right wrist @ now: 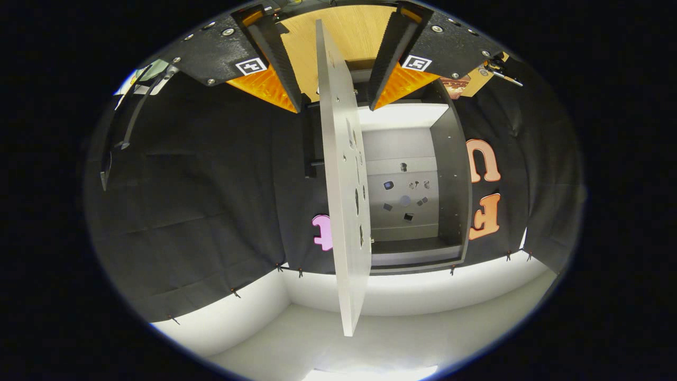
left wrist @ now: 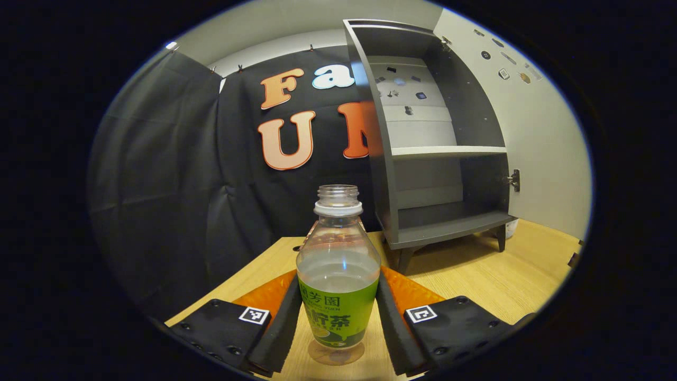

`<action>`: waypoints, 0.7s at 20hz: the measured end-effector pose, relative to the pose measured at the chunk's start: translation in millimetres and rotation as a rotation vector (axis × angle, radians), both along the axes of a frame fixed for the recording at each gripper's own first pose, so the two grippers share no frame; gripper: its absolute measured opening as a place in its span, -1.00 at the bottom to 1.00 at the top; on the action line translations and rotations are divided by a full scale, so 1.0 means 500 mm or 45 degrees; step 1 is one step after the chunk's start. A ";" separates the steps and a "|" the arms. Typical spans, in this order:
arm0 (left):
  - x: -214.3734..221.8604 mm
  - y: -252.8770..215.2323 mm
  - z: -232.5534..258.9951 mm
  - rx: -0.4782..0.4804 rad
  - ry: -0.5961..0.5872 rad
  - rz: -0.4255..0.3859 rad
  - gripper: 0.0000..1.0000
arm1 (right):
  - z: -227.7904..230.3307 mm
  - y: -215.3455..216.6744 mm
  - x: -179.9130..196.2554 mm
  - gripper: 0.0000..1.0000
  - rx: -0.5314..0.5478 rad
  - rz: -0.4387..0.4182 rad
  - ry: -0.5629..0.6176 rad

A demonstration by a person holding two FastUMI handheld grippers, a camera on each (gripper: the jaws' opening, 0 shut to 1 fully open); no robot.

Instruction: Open the cabinet door with the right hand, grasp the bottle in the cabinet with the left hand and place it on the coaster, then close the cabinet door with the right hand.

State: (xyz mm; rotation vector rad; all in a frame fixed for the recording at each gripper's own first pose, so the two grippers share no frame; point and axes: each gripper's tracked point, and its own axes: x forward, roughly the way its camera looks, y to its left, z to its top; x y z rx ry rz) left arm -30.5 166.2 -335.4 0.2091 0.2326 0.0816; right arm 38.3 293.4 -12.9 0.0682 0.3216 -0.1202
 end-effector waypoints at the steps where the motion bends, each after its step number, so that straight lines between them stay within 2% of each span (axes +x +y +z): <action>1: 0.002 0.007 -0.014 0.003 0.013 0.004 0.58 | -0.001 0.001 0.000 0.55 0.004 -0.004 0.004; 6: 0.002 0.023 -0.058 -0.016 0.056 0.018 0.58 | 0.014 -0.001 0.006 0.55 0.000 -0.029 -0.007; 14: -0.007 0.042 -0.092 -0.042 0.096 0.036 0.62 | 0.020 0.008 0.015 0.56 -0.030 -0.010 -0.008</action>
